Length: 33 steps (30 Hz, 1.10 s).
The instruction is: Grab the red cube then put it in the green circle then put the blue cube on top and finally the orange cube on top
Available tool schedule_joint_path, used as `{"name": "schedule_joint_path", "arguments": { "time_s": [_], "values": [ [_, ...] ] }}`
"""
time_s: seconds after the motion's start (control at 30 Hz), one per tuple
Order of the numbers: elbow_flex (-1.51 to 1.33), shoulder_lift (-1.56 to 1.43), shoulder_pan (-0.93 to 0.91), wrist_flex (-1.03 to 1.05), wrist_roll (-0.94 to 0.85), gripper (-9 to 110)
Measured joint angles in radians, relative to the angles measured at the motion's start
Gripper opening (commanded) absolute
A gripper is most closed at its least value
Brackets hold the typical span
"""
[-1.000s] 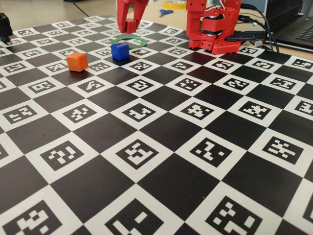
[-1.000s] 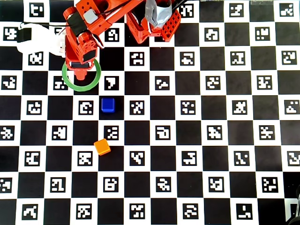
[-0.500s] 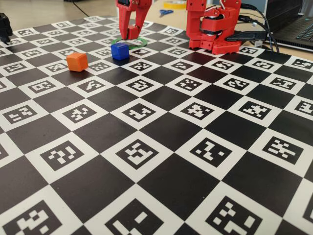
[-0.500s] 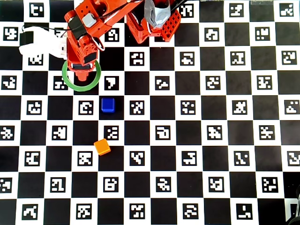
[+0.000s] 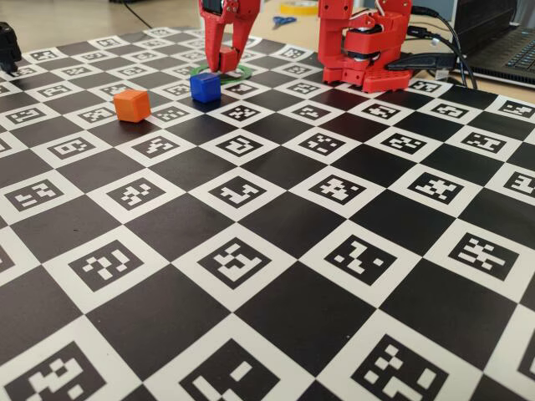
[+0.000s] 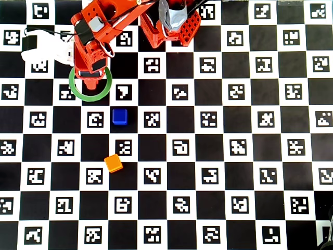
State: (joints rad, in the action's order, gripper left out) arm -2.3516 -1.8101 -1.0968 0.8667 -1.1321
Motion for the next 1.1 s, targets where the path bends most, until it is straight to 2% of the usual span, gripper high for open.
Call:
{"name": "schedule_joint_path", "arguments": {
  "time_s": [0.33, 0.63, 0.93, 1.1],
  "values": [
    [-0.015, 0.009, 0.0, -0.005, 0.0, 2],
    [-0.015, 0.009, 0.0, -0.031, 0.017, 16],
    [-0.015, 0.009, 0.0, -0.031, 0.018, 21],
    [-0.015, 0.009, 0.0, -0.031, 0.018, 30]
  ]
}}
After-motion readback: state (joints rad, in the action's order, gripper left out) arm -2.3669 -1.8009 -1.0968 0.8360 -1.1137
